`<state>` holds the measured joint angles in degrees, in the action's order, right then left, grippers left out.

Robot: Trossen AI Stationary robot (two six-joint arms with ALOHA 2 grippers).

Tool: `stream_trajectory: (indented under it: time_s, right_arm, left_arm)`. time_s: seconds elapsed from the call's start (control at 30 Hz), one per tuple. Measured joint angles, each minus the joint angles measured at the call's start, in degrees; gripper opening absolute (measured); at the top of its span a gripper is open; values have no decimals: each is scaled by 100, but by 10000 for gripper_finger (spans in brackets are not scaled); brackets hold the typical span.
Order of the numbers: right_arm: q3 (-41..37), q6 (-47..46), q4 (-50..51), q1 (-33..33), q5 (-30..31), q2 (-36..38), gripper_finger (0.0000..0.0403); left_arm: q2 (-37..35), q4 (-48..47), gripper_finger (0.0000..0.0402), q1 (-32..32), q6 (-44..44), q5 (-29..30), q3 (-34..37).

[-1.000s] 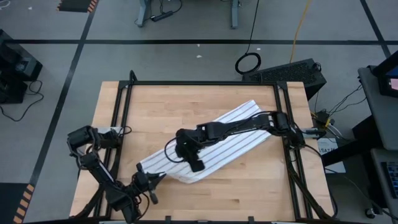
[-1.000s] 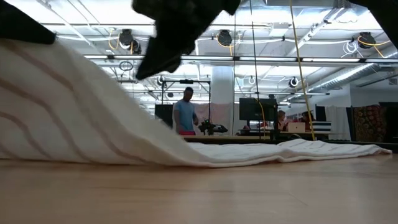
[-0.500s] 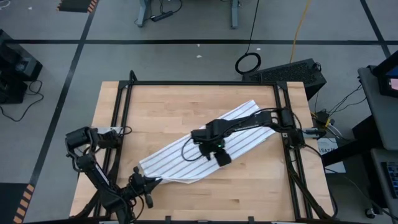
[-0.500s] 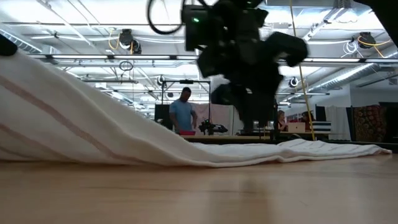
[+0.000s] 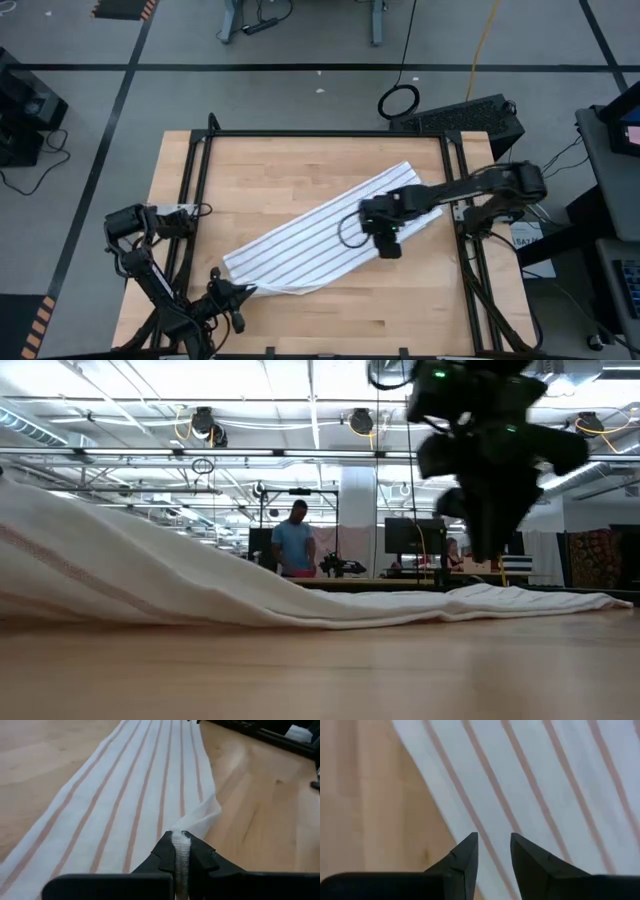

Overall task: Roll towel into tight, uniform cylinder
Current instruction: Fold the white brown kitchen towel

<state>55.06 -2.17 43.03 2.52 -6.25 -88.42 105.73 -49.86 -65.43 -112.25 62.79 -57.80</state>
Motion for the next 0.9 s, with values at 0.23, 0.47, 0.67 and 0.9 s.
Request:
stream_trajectory:
  time_s: [0.23, 0.47, 0.67, 0.9]
  right_arm:
    - [-1003, -1990, 418, 474, 359, 1050, 104]
    - [-1563, -3652, 657, 1439, 494, 1340, 104]
    - [-2334, -5419, 317, 2005, 897, 1339, 104]
    - [-2560, -6343, 322, 2359, 1243, 1359, 104]
  left_arm:
    - [0, -811, 16, 13, -598, -11, 0]
    - [0, -1388, 25, 164, -746, -66, 0]
    - [0, -1580, 21, 368, -727, -255, 2]
    - [-2, -1818, 20, 472, -946, -1089, 2]
